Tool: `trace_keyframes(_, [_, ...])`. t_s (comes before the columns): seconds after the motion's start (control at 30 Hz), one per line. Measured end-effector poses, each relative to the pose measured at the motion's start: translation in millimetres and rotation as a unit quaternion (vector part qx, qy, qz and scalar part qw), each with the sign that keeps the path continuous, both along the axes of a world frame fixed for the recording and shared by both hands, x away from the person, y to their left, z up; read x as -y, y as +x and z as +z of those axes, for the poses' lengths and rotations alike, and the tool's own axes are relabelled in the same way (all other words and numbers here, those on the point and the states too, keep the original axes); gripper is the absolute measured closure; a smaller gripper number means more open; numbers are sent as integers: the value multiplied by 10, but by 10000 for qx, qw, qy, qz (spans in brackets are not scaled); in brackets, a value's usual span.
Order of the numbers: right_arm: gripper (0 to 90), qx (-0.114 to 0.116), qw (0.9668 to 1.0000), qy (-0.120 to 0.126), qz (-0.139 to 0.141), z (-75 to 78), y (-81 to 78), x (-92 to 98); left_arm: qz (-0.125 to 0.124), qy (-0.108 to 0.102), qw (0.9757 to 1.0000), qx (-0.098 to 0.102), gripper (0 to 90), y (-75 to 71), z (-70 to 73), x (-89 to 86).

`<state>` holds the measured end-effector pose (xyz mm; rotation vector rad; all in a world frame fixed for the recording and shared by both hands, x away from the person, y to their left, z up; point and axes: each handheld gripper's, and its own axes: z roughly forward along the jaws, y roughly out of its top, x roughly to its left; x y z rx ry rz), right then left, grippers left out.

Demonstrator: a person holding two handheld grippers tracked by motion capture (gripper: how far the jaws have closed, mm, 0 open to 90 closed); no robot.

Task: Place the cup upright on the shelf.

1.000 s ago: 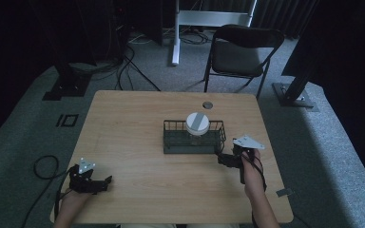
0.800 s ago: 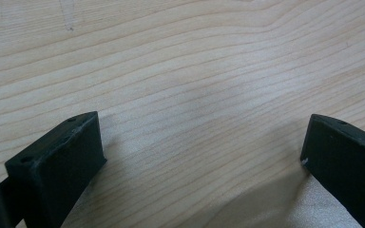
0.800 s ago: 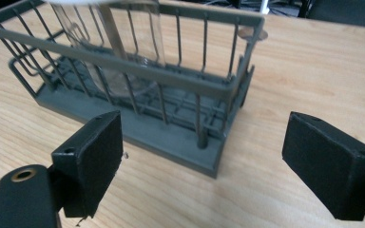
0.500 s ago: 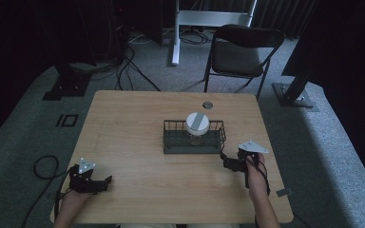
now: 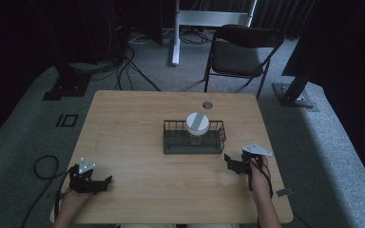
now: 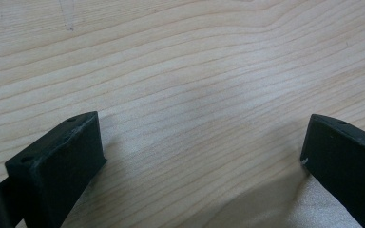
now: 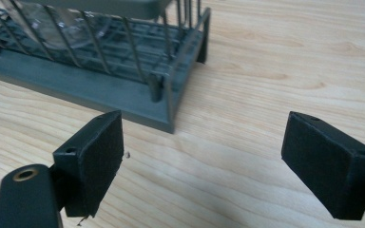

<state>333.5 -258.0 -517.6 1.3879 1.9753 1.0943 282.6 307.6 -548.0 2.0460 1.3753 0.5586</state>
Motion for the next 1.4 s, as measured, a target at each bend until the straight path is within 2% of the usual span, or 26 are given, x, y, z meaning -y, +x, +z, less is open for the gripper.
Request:
trace_keyframes(0.7, [136, -231, 9988, -228, -361, -166, -29, 202, 0, 0, 10000, 0, 5, 0, 0, 0])
trace_keyframes(0.8, [137, -285, 9982, -357, -398, -189, -29, 215, 2, 0, 10000, 1, 6, 0, 0, 0])
trace_keyframes(1.03, [136, -376, 9976, -351, -470, -233, -26, 226, 1, 2, 10000, 1, 5, 0, 0, 0])
trace_keyframes(1.4, [137, -548, 9956, -509, -570, -319, -20, 248, 1, 2, 10000, 0, 6, 0, 0, 1])
